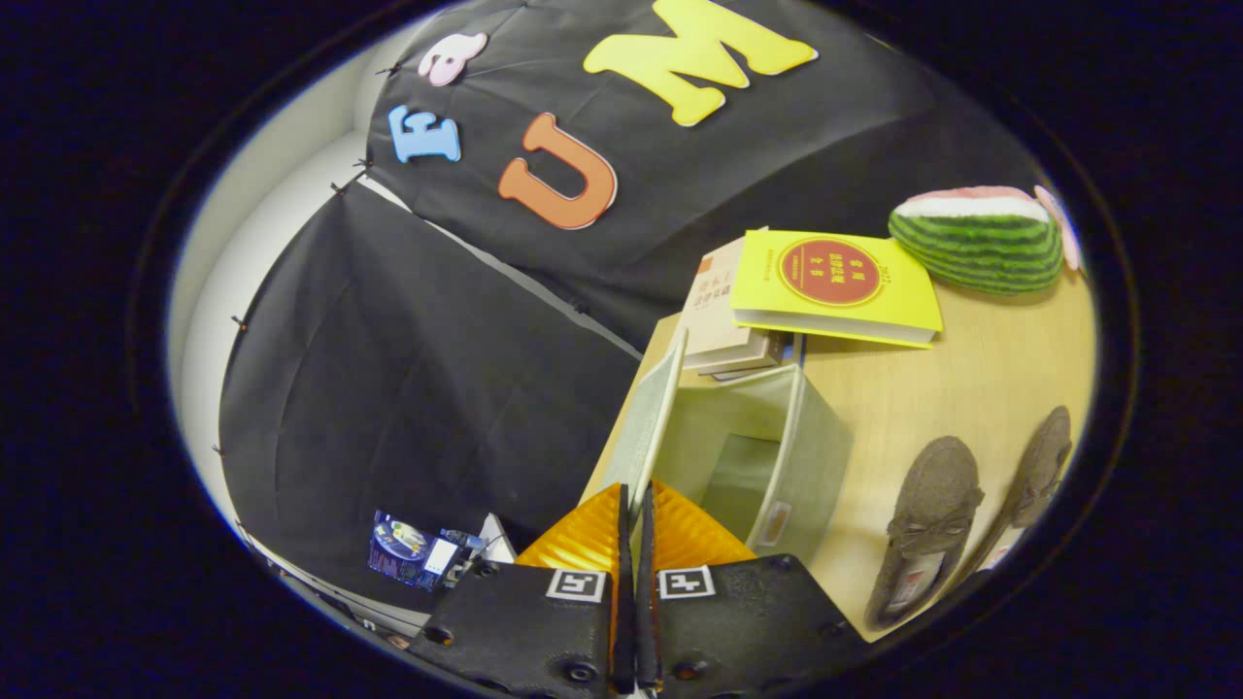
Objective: Open the storage box then place both shoes into the box .Put the left shoe in first, then the right shoe, with the right side of both shoes facing outward in a uniform manner.
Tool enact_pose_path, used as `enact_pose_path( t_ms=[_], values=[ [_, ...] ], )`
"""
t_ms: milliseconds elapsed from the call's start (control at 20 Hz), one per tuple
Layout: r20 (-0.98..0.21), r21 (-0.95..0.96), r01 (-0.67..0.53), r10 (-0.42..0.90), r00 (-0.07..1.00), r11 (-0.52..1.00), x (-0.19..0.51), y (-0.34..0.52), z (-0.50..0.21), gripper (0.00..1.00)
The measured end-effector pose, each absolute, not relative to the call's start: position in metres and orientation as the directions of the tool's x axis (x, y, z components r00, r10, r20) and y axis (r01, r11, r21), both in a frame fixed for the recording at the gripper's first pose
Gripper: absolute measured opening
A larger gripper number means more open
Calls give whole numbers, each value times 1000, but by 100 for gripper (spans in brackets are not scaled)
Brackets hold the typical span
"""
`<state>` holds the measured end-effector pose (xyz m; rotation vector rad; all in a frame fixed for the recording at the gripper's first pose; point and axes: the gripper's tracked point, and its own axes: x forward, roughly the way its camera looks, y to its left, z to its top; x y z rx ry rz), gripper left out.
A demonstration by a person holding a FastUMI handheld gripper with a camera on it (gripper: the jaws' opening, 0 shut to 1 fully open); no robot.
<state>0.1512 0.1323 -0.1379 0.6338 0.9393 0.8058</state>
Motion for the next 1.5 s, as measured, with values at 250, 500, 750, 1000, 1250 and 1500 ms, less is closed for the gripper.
enact_pose_path(
  t_ms=[250,500,750,1000,1250,1500],
  values=[
    [-467,729,-362,809,356,581,149,186,-92,6],
    [-499,682,-394,786,364,616,144,267,-62,7],
    [-580,589,-400,712,396,702,139,346,-64,11],
    [-629,430,-484,638,446,762,131,366,-66,92],
    [-631,304,-442,526,570,844,141,332,-62,96],
    [-673,216,-365,409,616,906,145,270,-79,97]
  ],
)
